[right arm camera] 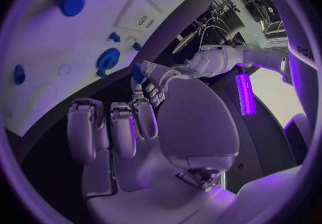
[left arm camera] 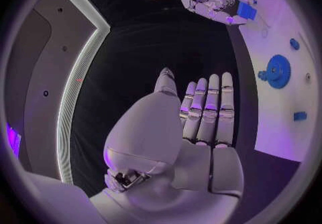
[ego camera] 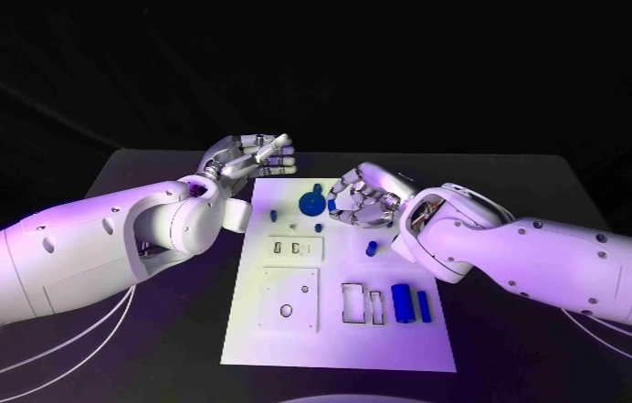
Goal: Assemble the parts on the task board
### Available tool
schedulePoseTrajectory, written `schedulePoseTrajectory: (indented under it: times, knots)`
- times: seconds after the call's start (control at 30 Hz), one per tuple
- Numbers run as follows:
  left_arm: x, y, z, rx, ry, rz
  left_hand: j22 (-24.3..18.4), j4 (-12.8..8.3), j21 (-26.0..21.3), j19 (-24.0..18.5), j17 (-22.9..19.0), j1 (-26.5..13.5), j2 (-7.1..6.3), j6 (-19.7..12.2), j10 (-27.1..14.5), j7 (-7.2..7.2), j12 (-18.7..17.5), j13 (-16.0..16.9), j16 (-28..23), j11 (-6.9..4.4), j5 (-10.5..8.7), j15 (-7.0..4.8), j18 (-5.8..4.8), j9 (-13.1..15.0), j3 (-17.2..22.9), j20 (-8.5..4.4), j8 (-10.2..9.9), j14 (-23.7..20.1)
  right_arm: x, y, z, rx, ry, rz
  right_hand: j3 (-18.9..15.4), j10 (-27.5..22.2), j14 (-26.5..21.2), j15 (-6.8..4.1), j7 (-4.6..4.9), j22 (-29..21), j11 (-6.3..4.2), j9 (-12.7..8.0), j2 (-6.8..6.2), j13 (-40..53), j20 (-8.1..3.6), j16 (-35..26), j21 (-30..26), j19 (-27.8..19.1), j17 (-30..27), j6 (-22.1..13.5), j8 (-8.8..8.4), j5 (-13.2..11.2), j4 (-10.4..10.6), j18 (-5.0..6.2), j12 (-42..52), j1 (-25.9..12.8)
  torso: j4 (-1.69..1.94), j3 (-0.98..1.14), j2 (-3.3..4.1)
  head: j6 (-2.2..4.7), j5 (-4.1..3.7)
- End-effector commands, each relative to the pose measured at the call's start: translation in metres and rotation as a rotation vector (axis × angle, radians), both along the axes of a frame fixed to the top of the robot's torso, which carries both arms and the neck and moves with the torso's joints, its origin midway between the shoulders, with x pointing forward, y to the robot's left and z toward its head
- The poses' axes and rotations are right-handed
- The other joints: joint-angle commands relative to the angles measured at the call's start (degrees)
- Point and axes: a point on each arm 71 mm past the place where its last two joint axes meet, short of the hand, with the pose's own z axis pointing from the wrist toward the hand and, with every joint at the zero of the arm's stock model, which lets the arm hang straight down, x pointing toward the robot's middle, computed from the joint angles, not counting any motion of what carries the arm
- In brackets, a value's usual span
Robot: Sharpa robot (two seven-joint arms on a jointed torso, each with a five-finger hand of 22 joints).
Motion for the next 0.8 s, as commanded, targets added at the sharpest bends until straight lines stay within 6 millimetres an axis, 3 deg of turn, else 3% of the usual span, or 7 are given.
schedulePoseTrajectory:
  times: [0.03, 0.57, 0.8]
  knots:
    - [0.0, -0.002, 0.001, -0.012, -0.003, -0.016, -0.07, -0.08, -0.37, -0.32, 0.1, -0.04, 0.58, -0.34, -0.28, 1.06, -0.1, 0.03, -0.2, 0.0, -0.36, 0.06, 0.41, 0.1, -0.29, 0.21, -0.35, -0.47, -0.005, 0.011, -0.008, -0.069, -0.007, 0.016, 0.35, -0.2, 5.97, -0.49, -0.39, 10.42, -0.17, 1.64, 0.35, 4.23, -0.39, 0.35, 0.12, 1.11, 15.09, 0.26, 0.26, 0.03, -0.13, -0.65, -0.05, -0.29, 0.03, -0.25, -0.17, -0.35, 0.5]
    - [0.001, 0.001, 0.001, -0.009, -0.005, -0.007, -0.08, -0.08, -0.38, -0.33, 0.14, -0.03, 0.59, -0.34, -0.28, 1.06, -0.09, 0.04, -0.25, 0.0, -0.39, 0.07, 0.41, 0.14, -0.37, 0.22, -0.33, -0.51, -0.024, 0.051, -0.041, -0.158, -0.062, 0.09, 0.45, -0.16, 5.97, -0.42, -0.31, 10.57, -0.1, 1.73, -0.03, 4.28, -0.37, 0.35, 0.28, 1.25, 15.09, 0.01, 0.2, 0.96, -0.54, -0.7, -0.02, -1.04, -0.08, -0.09, -0.04, -0.7, 1.31]
    - [0.001, 0.0, 0.001, -0.01, -0.004, -0.01, -0.08, -0.08, -0.38, -0.33, 0.14, -0.03, 0.59, -0.34, -0.28, 1.06, -0.09, 0.04, -0.25, 0.0, -0.39, 0.07, 0.41, 0.14, -0.37, 0.22, -0.33, -0.51, -0.026, 0.059, -0.047, -0.169, -0.056, 0.096, 0.45, -0.09, 5.97, -0.41, -0.29, 10.62, -0.08, 1.73, -0.13, 4.36, -0.36, 0.35, 0.33, 1.3, 15.09, -0.06, 0.16, 1.03, -0.59, -0.72, 0.05, -1.2, 0.14, -0.1, -0.05, -0.72, 1.19]
